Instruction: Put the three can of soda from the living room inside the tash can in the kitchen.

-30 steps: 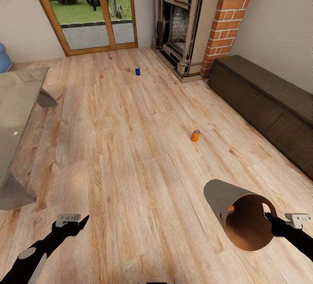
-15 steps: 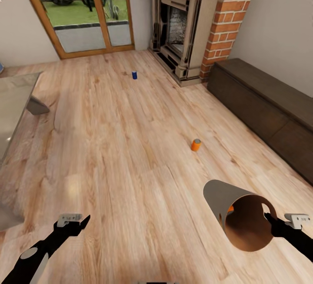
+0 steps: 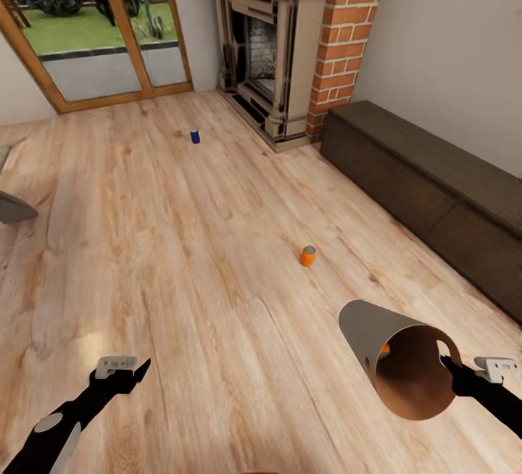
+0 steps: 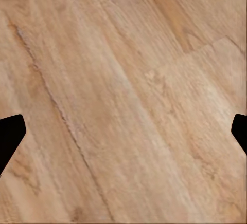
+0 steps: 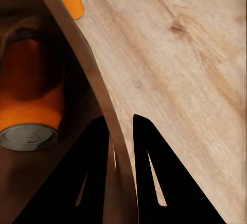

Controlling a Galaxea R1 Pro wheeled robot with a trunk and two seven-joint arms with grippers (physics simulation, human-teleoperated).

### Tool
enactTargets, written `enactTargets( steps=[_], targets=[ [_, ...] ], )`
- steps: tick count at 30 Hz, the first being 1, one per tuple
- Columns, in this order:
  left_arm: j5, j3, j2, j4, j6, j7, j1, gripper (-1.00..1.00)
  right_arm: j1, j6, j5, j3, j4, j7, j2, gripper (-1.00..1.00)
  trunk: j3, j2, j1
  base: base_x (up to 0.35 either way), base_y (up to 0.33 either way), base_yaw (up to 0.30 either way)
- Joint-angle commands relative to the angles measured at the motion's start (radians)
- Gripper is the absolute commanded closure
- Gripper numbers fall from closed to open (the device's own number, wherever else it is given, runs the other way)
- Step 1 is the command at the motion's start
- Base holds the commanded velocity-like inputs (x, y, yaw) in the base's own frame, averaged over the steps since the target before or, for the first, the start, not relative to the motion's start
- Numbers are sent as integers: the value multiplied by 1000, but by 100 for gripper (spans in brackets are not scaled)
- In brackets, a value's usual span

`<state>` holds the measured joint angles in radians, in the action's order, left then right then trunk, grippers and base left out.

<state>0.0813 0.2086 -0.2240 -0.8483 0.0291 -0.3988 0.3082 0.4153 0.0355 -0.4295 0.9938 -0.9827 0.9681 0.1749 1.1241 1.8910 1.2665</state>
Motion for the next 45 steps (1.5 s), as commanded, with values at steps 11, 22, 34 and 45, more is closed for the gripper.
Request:
enactTargets(
  steps=[11, 22, 34, 45],
  targets=[
    [0, 0, 1, 0, 0, 0, 0, -100, 0, 5, 8, 0, -1, 9, 0, 100, -7, 0, 0, 324, 0, -218],
    [1, 0, 2, 11, 1, -3, 0, -100, 0, 7, 5, -2, -1, 5, -1, 100, -8, 0, 0, 102, 0, -21],
    [2, 0, 2, 20, -1, -5, 0, -100, 0, 6, 6, 0, -1, 3, -26, 100, -8, 0, 0, 147, 121, -116],
    [0, -1, 2, 20, 0, -5, 0, -100, 0, 6, 6, 1, -2, 2, -25, 100, -8, 0, 0, 248, 235, -227]
  ],
)
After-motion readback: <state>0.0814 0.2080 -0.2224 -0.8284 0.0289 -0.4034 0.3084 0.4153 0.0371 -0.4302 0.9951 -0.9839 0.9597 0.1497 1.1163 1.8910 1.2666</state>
